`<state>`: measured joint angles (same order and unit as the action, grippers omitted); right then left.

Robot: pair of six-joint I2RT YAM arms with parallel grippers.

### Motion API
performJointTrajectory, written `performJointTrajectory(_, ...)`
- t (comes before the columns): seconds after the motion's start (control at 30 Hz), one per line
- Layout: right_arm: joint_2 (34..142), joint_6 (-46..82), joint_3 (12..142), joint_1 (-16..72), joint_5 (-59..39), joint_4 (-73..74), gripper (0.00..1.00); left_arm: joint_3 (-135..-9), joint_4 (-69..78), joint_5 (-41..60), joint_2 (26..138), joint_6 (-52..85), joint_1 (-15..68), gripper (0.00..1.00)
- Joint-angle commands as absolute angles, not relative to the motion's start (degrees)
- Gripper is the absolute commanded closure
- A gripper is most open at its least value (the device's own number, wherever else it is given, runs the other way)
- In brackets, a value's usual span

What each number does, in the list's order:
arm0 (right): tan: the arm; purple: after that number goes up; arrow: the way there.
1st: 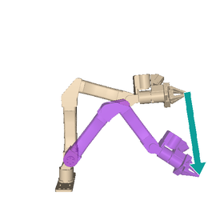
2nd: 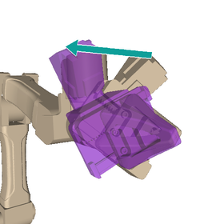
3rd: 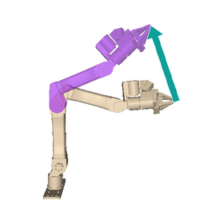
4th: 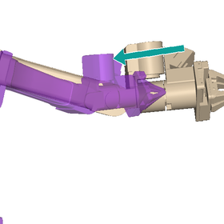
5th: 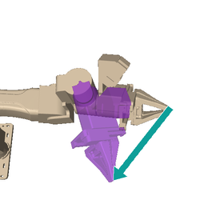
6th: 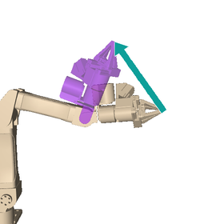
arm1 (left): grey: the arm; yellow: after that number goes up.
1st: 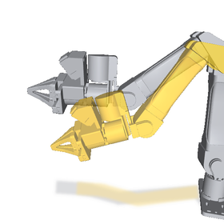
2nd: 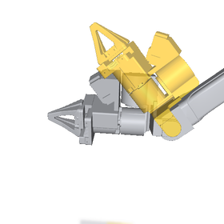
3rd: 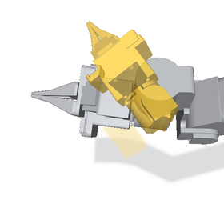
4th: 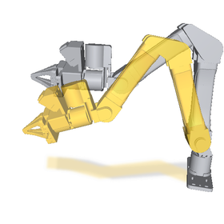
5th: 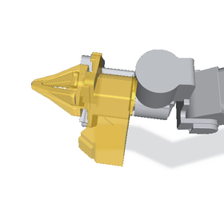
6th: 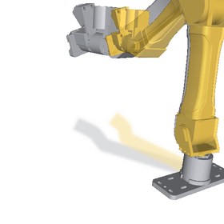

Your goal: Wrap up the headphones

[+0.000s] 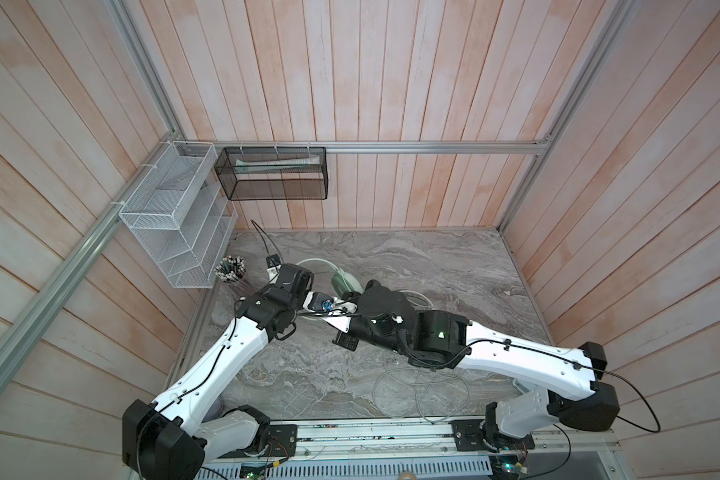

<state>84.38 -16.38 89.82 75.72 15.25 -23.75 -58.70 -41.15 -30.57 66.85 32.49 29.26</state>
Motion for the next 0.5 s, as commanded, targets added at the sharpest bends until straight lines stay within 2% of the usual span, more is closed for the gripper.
performJointTrajectory(0.0, 84.64, -19.59, 94.21, 75.59, 21.36, -35.77, 1.0, -57.19, -30.28, -44.09, 62.11, 24.94, 32.14, 1.0)
performJointTrajectory(0.13, 84.62, -19.09, 96.65, 75.58, 24.77, -39.1, 1.0, -54.23, -29.71, -46.85, 59.27, 23.47, 32.26, 1.0)
performJointTrajectory(0.33, 84.54, -14.18, 99.28, 76.79, 20.04, -43.24, 1.0, -53.47, -29.83, -51.27, 56.09, 24.39, 32.26, 1.0)
performJointTrajectory(0.47, 82.44, -11.48, 96.0, 78.74, 20.96, -44.28, 1.0, -54.25, -30.08, -53.08, 54.23, 24.38, 32.23, 1.0)
